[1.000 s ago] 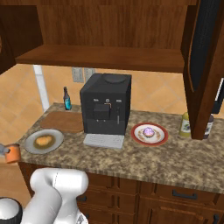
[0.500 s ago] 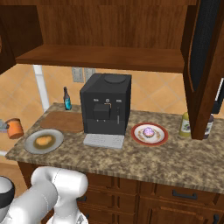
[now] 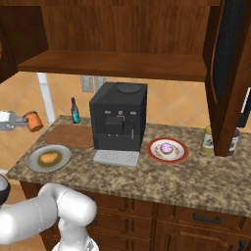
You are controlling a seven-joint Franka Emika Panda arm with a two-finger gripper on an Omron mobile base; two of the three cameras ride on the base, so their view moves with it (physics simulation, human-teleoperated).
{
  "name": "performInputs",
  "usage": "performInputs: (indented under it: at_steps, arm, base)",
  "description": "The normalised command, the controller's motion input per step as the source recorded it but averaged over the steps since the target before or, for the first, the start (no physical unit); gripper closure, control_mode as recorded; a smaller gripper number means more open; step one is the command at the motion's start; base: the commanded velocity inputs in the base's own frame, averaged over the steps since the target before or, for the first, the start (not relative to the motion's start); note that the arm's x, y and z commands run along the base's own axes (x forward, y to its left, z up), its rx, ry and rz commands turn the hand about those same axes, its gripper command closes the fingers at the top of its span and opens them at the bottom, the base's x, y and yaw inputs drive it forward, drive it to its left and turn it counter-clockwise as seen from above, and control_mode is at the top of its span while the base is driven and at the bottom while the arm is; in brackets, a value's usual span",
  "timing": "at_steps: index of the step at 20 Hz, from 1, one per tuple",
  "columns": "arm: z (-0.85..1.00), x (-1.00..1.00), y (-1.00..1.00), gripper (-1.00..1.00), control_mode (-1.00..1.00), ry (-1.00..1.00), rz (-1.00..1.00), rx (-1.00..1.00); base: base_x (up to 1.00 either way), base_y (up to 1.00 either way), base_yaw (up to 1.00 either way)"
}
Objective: From the different types of pastries on the counter, select a croissant and place it on the cutting board. Then retrieve a jar of jam from the cabinet and place it alongside the croissant on the cutting board.
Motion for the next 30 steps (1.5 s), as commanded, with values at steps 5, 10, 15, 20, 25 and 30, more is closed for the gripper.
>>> performInputs:
  at_steps: [5, 10, 15, 20, 25, 30]
  arm:
    - [-0.13, 1.00, -0.28, 1.00, -1.00, -0.33, 0.36, 0.00]
    - [-0.31, 0.31, -0.21, 1.00, -1.00, -0.26, 0.19, 0.00]
    - [-0.96, -0.21, 0.16, 1.00, -1.00, 0.07, 0.00, 0.42]
    - [-0.17, 0.38, 0.09, 1.00, -1.00, 0.11, 0.03, 0.41]
    - [-0.25, 0.55, 0.09, 1.00, -1.00, -0.01, 0.06, 0.00]
    - [0.00, 0.07, -0.02, 1.00, -1.00, -0.05, 0.01, 0.06]
  base:
    - [0.00, 0.00, 0.00]
    - [0.00, 0.00, 0.00]
    - [0.00, 0.00, 0.00]
    - [0.00, 0.00, 0.00]
    - [0.00, 0.00, 0.00]
    - [0.00, 0.00, 0.00]
